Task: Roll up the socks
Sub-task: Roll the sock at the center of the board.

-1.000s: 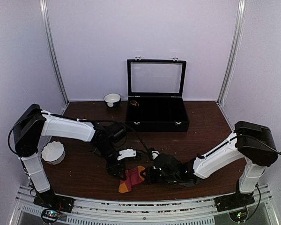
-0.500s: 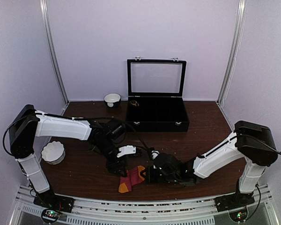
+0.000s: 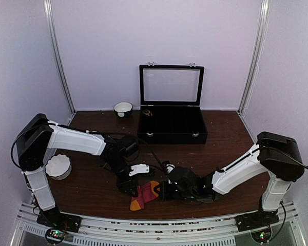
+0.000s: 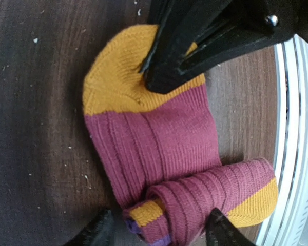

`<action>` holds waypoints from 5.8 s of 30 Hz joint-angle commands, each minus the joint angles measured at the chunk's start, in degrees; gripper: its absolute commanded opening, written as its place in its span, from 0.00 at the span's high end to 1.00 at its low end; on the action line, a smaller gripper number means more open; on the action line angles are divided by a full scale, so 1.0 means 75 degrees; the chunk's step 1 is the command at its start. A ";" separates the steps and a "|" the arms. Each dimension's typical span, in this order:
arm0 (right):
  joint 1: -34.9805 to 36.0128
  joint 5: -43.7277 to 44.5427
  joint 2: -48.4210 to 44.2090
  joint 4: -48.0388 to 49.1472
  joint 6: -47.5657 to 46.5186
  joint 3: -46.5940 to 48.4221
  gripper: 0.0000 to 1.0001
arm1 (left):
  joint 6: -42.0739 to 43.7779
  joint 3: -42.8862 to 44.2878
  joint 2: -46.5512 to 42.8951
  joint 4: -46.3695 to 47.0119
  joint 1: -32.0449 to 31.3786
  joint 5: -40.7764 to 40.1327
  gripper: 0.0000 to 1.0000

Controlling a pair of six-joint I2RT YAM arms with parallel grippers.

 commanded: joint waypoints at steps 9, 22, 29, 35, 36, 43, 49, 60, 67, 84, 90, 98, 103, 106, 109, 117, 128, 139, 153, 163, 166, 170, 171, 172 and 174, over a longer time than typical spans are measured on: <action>-0.0112 -0.0034 0.0078 0.0377 0.0072 -0.0301 1.00 | -0.0195 0.0195 -0.0086 0.0124 -0.0028 -0.0274 0.92; -0.0462 -0.0090 -0.0030 0.0442 -0.0062 -0.0495 1.00 | -0.0995 -0.0493 -0.0639 0.1236 0.0039 -0.2675 1.00; -0.0477 -0.0459 0.0106 0.0687 -0.0055 -0.0064 1.00 | -0.1408 -0.0677 -0.0648 0.2024 0.0042 -0.4216 1.00; -0.0469 -0.0438 0.0288 0.0679 -0.0060 0.0147 0.91 | -0.1640 -0.0321 -0.0050 0.1815 0.0031 -0.4374 1.00; -0.0498 -0.0321 0.0283 0.0520 -0.0100 0.0162 0.89 | -0.1691 -0.0215 0.0109 0.1681 0.0031 -0.4389 1.00; -0.0679 0.1153 -0.0439 -0.0862 -0.0532 -0.0083 0.52 | -0.1907 0.0221 0.0673 0.1116 -0.0022 -0.4565 1.00; 0.0261 0.2779 -0.1443 -0.1163 -0.2053 -0.0093 0.45 | -0.2196 0.0307 0.0642 0.0879 -0.0025 -0.4138 1.00; 0.0939 0.2571 -0.0393 -0.1534 -0.3966 0.1802 0.44 | -0.2197 0.0176 -0.0560 0.0544 0.0179 -0.2556 0.42; 0.0638 0.1577 0.0096 -0.1482 -0.3708 0.2053 0.57 | -0.2184 0.0322 -0.0592 0.0052 0.0920 -0.1543 0.47; 0.1237 0.2402 0.1255 -0.3728 -0.7393 0.3791 0.36 | -0.0849 0.0862 -0.0795 -0.0660 0.2257 -0.0145 0.38; 0.0765 0.2399 0.1647 -0.3636 -0.7565 0.3837 0.37 | -0.0616 0.0725 -0.0907 -0.0819 0.2543 0.0252 0.38; 0.0605 0.2278 0.2000 -0.3552 -0.7791 0.3921 0.40 | -0.0496 0.0773 -0.0871 -0.1017 0.2846 0.0424 0.38; 0.0592 0.2381 0.2137 -0.3498 -0.7740 0.3875 0.44 | -0.0160 0.0676 -0.0897 -0.1174 0.2853 0.0899 0.39; 0.0713 0.2794 0.1990 -0.3410 -0.7874 0.3747 0.42 | 0.0085 0.0589 -0.0864 -0.1284 0.2855 0.1179 0.39; 0.0991 0.3727 0.1985 -0.3322 -0.8315 0.3729 0.37 | 0.0220 0.0663 -0.0756 -0.1504 0.2854 0.1392 0.39; 0.1543 0.4658 0.2072 -0.3309 -0.9533 0.3951 0.25 | 0.0302 0.0703 -0.0748 -0.1634 0.2875 0.1403 0.39; 0.1347 0.4964 0.2831 -0.3269 -0.9832 0.4741 0.26 | 0.0313 0.0711 -0.0711 -0.1728 0.3014 0.1542 0.40; 0.0988 0.4090 0.2636 -0.3113 -0.8617 0.4002 0.61 | 0.0473 0.0852 -0.0716 -0.2008 0.3054 0.1836 0.40; -0.0193 -0.0167 0.1465 -0.1796 -0.6232 0.2631 1.00 | 0.0876 0.0827 -0.0539 -0.2266 0.3039 0.2320 0.40; -0.0390 -0.2824 0.1597 -0.0771 -0.5013 0.2055 1.00 | 0.0438 0.0831 -0.0263 -0.1656 0.2912 0.2374 0.39; -0.0434 -0.3612 0.1848 -0.0400 -0.4705 0.2022 1.00 | -0.0004 0.0924 -0.0150 -0.1132 0.2833 0.2177 0.39; -0.0475 -0.4637 0.2166 -0.0324 -0.4506 0.2268 1.00 | -0.0191 0.1210 0.0212 -0.0840 0.2618 0.1821 0.39; -0.0472 -0.4783 0.2193 -0.0326 -0.4490 0.2306 1.00 | -0.0226 0.1271 0.0346 -0.0789 0.2559 0.1760 0.39; -0.0475 -0.4885 0.2191 -0.0294 -0.4454 0.2333 1.00 | -0.0241 0.1333 0.0478 -0.0775 0.2466 0.1695 0.40; -0.0482 -0.4951 0.2177 -0.0213 -0.4375 0.2339 1.00 | -0.0239 0.1351 0.0687 -0.0682 0.2284 0.1503 0.40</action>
